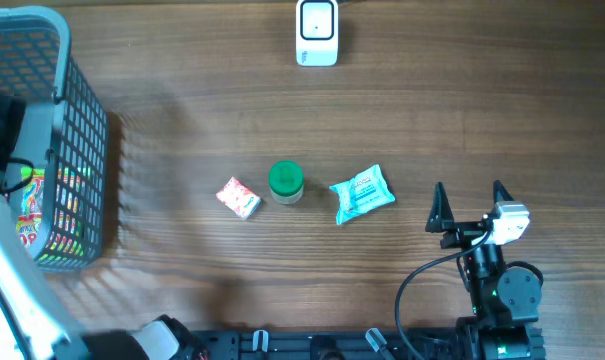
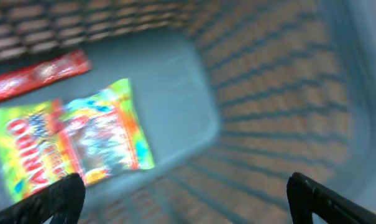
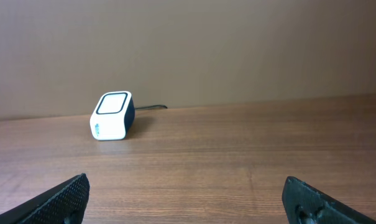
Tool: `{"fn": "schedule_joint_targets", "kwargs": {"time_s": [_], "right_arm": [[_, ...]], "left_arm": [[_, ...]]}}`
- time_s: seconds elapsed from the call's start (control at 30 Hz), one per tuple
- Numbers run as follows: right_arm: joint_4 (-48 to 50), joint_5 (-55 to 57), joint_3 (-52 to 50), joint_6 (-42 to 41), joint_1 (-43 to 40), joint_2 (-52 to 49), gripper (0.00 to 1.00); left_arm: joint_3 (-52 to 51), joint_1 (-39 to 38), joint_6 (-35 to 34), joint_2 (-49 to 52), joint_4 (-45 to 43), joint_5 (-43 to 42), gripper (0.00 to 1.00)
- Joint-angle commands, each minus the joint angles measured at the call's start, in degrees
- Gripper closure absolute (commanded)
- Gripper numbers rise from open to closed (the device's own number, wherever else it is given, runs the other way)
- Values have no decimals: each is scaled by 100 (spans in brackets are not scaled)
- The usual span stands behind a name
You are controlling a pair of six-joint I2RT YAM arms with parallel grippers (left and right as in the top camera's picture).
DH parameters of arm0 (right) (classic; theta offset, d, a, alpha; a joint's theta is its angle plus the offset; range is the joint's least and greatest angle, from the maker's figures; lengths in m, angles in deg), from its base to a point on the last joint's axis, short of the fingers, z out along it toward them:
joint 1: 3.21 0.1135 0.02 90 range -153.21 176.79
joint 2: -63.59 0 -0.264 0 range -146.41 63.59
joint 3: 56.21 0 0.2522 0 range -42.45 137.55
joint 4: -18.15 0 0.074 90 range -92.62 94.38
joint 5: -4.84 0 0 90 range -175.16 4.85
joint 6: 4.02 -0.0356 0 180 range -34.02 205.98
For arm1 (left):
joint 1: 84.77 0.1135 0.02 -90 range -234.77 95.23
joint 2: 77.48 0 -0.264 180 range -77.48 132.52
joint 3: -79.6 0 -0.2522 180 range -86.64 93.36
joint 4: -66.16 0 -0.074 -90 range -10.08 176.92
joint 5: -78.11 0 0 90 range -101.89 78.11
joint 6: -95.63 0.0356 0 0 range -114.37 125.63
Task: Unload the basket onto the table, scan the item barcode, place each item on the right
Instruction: 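Reach the left gripper into the basket toward the Haribo bag, then grasp the Haribo bag with the left gripper and lift it out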
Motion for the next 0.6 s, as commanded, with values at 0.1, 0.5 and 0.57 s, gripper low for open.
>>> {"fn": "schedule_joint_targets", "kwargs": {"time_s": [0.1, 0.5, 0.57], "right_arm": [[17, -46, -4, -50, 4, 26, 0], [17, -46, -4, -50, 4, 26, 0], [17, -46, -4, -48, 4, 26, 0]], "left_arm": [[52, 634, -358, 658, 328, 275, 0], [-684, 721, -310, 2382, 442, 337, 0], [-826, 721, -308, 2514, 323, 337, 0]]}}
